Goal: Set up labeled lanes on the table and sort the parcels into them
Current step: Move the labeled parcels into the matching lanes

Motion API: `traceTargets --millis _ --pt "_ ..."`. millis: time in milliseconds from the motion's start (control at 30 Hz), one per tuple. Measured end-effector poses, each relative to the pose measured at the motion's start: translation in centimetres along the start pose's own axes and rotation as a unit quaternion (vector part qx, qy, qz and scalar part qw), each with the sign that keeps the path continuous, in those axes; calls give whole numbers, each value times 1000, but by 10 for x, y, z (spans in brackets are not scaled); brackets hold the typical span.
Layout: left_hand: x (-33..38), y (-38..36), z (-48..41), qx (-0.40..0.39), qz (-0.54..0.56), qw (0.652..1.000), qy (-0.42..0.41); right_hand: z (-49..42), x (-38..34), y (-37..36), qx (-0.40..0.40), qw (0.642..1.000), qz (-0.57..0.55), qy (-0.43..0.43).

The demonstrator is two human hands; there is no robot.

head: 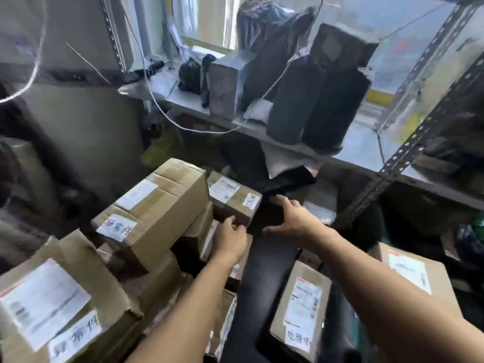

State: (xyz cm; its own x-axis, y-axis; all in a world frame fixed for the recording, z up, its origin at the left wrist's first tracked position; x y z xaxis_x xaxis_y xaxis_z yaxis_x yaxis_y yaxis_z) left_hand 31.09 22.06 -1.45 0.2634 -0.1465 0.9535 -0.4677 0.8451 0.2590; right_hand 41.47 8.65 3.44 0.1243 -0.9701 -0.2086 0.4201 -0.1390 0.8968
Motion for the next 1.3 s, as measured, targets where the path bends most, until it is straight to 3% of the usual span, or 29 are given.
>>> traceTargets --millis 367,567,733,900,1067,1200,1300 --pt "-79 -14 -55 2 66 997 28 -130 -62 -67 -7 992 114 50" --pt "-94 -6 -51 12 109 992 59 -139 -75 -66 1 994 90 59" --pt "-68 -1 -39 24 122 991 51 -104 -66 -31 85 994 -62 28" --pt "1 -19 -27 11 175 984 -33 -33 -34 -3 124 988 -86 -37" --pt "7 -55 -4 -21 247 968 -23 31 11 24 131 985 -99 -60" --pt "52 -57 56 -46 202 977 -50 82 63 64 153 979 -105 -78" --pt "91 -77 103 -77 147 979 -119 128 110 94 183 972 -104 -102"
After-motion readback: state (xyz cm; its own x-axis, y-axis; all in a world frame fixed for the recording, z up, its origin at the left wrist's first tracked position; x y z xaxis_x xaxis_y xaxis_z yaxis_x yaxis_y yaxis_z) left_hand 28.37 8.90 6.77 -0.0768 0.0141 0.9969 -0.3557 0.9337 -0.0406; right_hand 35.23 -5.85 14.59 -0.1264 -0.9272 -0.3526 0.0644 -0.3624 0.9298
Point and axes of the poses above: each hand's wrist, its own z-axis away from the middle knuckle, its own y-axis out of the back of the hand, x = y × z, the point moved 4 cm from there along -z, towards the middle knuckle, and after that the axes turned 15 degrees about -y, right-handed, at the moved point
